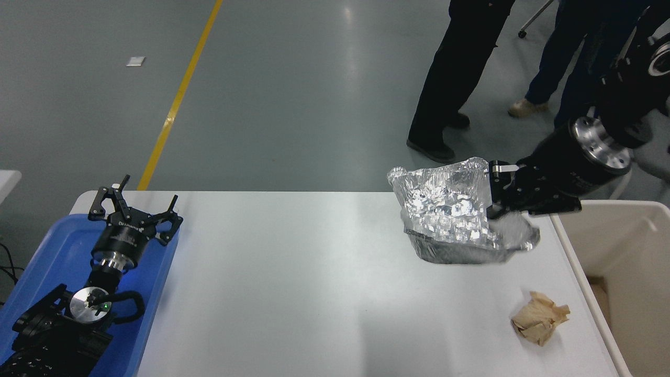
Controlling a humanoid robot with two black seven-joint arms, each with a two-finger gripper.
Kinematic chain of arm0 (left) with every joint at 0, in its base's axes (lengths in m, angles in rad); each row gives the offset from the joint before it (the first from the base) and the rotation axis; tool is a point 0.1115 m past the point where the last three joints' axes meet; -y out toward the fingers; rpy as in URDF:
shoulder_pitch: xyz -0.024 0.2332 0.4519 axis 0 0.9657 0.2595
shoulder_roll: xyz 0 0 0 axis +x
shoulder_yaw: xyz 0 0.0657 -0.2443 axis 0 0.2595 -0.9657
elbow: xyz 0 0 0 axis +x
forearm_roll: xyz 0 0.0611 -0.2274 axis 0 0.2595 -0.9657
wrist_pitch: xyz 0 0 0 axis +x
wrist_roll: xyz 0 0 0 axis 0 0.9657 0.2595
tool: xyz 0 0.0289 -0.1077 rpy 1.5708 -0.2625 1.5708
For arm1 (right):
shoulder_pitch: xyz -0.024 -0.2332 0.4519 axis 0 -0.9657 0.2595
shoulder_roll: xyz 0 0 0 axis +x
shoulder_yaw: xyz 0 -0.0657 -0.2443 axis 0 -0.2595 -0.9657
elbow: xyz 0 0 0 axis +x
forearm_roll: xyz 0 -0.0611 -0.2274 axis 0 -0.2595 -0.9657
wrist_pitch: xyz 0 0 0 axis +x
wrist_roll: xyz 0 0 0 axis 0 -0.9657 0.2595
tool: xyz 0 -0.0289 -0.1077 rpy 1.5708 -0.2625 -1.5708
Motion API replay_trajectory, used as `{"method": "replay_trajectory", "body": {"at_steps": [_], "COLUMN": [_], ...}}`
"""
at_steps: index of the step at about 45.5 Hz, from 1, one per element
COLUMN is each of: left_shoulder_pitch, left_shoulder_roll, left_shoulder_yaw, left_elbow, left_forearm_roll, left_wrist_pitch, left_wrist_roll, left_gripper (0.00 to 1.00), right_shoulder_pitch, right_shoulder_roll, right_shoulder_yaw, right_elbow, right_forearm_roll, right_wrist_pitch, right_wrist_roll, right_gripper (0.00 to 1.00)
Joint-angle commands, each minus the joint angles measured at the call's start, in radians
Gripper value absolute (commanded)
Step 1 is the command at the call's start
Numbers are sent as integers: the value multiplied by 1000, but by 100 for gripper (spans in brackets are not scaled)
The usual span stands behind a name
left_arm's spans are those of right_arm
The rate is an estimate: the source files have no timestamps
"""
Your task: Pick up foil plate and place in dustbin
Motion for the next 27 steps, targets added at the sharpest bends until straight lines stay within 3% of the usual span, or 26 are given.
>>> {"method": "replay_trajectory", "body": {"at_steps": [1,16,27], "left_shoulder_pitch": [0,1,3], "left_shoulder_roll": [0,0,0], "left_shoulder_yaw": [0,-1,-3], "left_elbow": [0,0,0], "left_forearm_roll": [0,0,0], "left_wrist_pitch": [0,0,0], "left_wrist_roll": [0,0,-2], "left_gripper": [99,99,99], "right_shoulder_pitch": [106,66,-33], "right_shoulder_roll": [-20,-77,-212], "right_shoulder_yaw": [-32,-84,-164], "right_elbow": [3,-21,-92], "right_forearm_roll": [29,10,7], "right_wrist_pitch": [44,30,-134], "right_wrist_roll": [3,1,1], "right_gripper": [0,0,0]}}
